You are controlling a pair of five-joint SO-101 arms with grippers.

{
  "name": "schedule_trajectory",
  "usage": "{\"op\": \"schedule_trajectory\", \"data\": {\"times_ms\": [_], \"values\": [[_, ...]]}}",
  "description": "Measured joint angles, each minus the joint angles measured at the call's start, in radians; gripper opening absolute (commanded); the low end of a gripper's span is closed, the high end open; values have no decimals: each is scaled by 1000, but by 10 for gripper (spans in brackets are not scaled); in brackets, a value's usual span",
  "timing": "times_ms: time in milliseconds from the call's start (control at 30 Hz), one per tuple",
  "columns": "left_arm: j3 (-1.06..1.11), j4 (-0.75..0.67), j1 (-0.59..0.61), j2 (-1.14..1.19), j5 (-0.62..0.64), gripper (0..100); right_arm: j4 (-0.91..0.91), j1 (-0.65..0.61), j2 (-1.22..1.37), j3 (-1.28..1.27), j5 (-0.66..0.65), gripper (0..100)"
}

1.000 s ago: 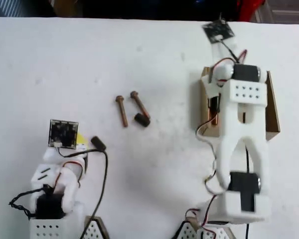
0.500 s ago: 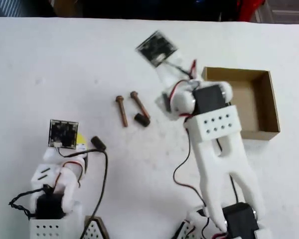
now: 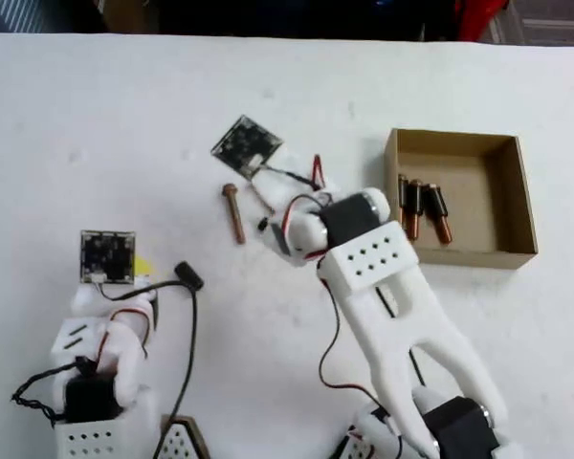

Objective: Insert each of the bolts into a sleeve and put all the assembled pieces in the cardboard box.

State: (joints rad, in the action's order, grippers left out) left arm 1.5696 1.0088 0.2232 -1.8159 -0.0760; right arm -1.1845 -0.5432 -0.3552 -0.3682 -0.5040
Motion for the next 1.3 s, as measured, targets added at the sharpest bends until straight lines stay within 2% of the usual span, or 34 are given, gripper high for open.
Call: {"op": "schedule_trajectory", "data": {"times_ms": [400,933,1133,1300], "values": [[0,0,94,0,0,21,29,-14,279,94,-124,123],[0,0,107,0,-2,22,48,-15,535,224,-137,123],[0,0,180,0,-2,23,48,-15,641,330,-137,122],[0,0,190,0,-2,23,48,-18,746,396,-137,122]]}}
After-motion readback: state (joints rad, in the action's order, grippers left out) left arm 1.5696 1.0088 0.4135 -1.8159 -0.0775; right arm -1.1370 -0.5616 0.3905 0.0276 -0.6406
